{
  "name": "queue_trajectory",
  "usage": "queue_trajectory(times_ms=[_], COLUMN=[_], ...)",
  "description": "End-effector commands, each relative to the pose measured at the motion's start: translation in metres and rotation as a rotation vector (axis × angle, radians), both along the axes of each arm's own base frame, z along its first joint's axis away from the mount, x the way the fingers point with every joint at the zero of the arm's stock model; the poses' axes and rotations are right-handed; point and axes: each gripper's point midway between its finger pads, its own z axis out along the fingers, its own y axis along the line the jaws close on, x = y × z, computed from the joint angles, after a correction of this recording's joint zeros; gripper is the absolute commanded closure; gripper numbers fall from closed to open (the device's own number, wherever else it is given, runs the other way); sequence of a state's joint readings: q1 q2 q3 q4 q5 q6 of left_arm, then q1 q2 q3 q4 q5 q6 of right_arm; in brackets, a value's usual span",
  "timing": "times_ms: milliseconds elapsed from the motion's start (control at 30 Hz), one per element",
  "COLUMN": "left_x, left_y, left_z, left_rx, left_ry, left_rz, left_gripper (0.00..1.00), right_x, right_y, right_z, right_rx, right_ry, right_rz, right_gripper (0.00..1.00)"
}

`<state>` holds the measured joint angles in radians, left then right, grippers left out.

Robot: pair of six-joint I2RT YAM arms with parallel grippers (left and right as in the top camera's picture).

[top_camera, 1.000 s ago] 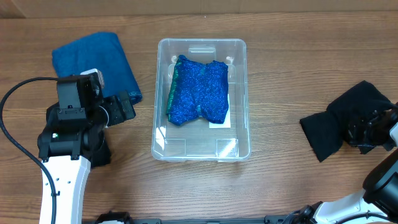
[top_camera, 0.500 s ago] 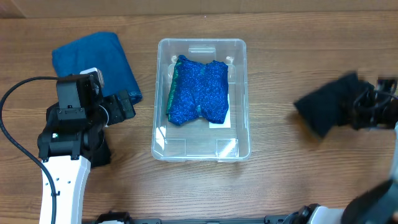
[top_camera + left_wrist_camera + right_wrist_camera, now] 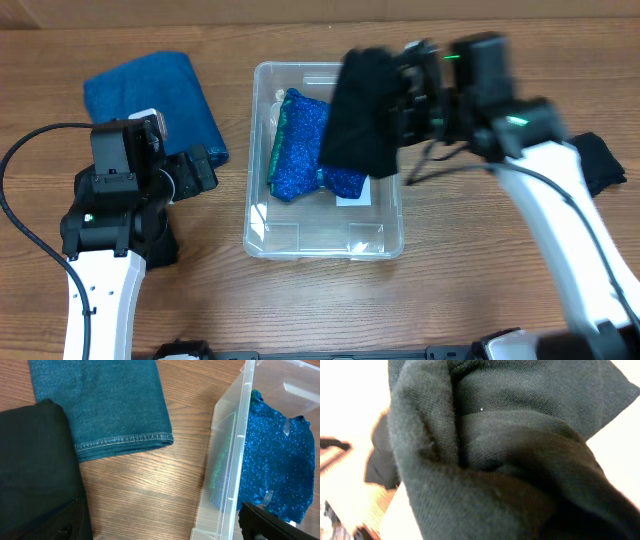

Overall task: Pack container
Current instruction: 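Place the black cloth into the container beside the sequined cloth, then grasp the remaining black cloth on the right with the right gripper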

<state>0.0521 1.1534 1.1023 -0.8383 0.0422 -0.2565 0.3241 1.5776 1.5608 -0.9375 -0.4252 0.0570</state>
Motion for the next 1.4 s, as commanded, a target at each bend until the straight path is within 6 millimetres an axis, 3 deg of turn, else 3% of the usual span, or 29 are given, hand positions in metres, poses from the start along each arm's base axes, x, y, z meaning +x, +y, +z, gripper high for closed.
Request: queue_trajectory(times_ms=[0, 133, 200, 233, 267, 300, 333, 433, 500, 533, 633, 667, 733, 800, 833, 900, 967, 1000, 1067, 1233, 1367], left_x=[0.004, 0.004, 0.004, 0.004, 0.004, 0.004, 0.004, 0.004, 0.004, 0.004, 0.004, 0.004, 0.004, 0.004, 0.004, 0.004, 0.004, 0.004, 0.004, 0.004, 0.004], left_y=[-0.002, -0.002, -0.002, -0.002, -0.002, -0.002, -0.002, -0.002, -0.002, -0.002, -0.002, -0.002, -0.002, -0.002, -0.002, -0.002, -0.002, -0.002, -0.002, -0.002, -0.002], left_z=[0.009, 0.009, 0.009, 0.009, 0.009, 0.009, 0.009, 0.009, 0.009, 0.009, 0.009, 0.009, 0.009, 0.009, 0.009, 0.009, 0.009, 0.009, 0.009, 0.009, 0.009], left_rx=[-0.011, -0.011, -0.011, -0.011, -0.011, -0.011, -0.011, -0.011, -0.010, -0.011, -0.011, -0.011, -0.010, -0.010, -0.010, -0.010, -0.010, -0.010, -0.010, -0.010, -0.011], left_ry=[-0.022, -0.021, -0.021, -0.021, -0.021, -0.021, -0.021, -0.021, -0.021, -0.021, -0.021, -0.021, -0.022, -0.022, -0.022, -0.022, -0.022, -0.022, -0.022, -0.021, -0.021], left_rz=[-0.002, -0.002, -0.002, -0.002, -0.002, -0.002, -0.002, -0.002, -0.002, -0.002, -0.002, -0.002, -0.002, -0.002, -0.002, -0.002, -0.002, -0.002, -0.002, -0.002, -0.002], left_gripper=[0.00, 0.00, 0.00, 0.00, 0.00, 0.00, 0.00, 0.00, 0.00, 0.00, 0.00, 0.00, 0.00, 0.00, 0.00, 0.00, 0.00, 0.00, 0.00, 0.00, 0.00], right_x=[0.024, 0.047, 0.051, 0.051, 0.052, 0.052, 0.053, 0.064, 0.074, 0.079, 0.074, 0.070, 0.053, 0.037, 0.025, 0.008, -0.009, -0.018, -0.029, -0.033, -0.026], right_y=[0.018, 0.024, 0.023, 0.023, 0.023, 0.024, 0.023, 0.011, -0.013, -0.042, -0.111, -0.134, -0.207, -0.261, -0.296, -0.340, -0.377, -0.394, -0.410, -0.418, -0.420], right_z=[-0.052, -0.111, -0.120, -0.120, -0.119, -0.112, -0.101, -0.049, -0.009, 0.024, 0.082, 0.092, 0.098, 0.087, 0.072, 0.043, 0.002, -0.029, -0.089, -0.192, -0.231], right_rx=[-0.092, -0.129, -0.147, -0.147, -0.149, -0.151, -0.156, -0.207, -0.255, -0.275, -0.228, -0.208, -0.185, -0.190, -0.192, -0.166, -0.108, -0.071, 0.003, 0.069, 0.071], right_ry=[0.042, 0.118, 0.123, 0.122, 0.119, 0.108, 0.093, -0.008, -0.072, -0.116, -0.190, -0.188, -0.132, -0.049, 0.024, 0.139, 0.263, 0.336, 0.459, 0.585, 0.621], right_rz=[0.029, 0.024, 0.016, 0.016, 0.014, 0.013, 0.009, -0.080, -0.241, -0.415, -0.685, -0.755, -0.955, -1.066, -1.142, -1.233, -1.307, -1.341, -1.362, -1.308, -1.280], right_gripper=[0.96, 0.96, 0.96, 0.54, 0.22, 0.08, 0.00, 0.00, 0.00, 0.00, 0.00, 0.00, 0.00, 0.00, 0.00, 0.00, 0.00, 0.00, 0.00, 0.00, 0.00])
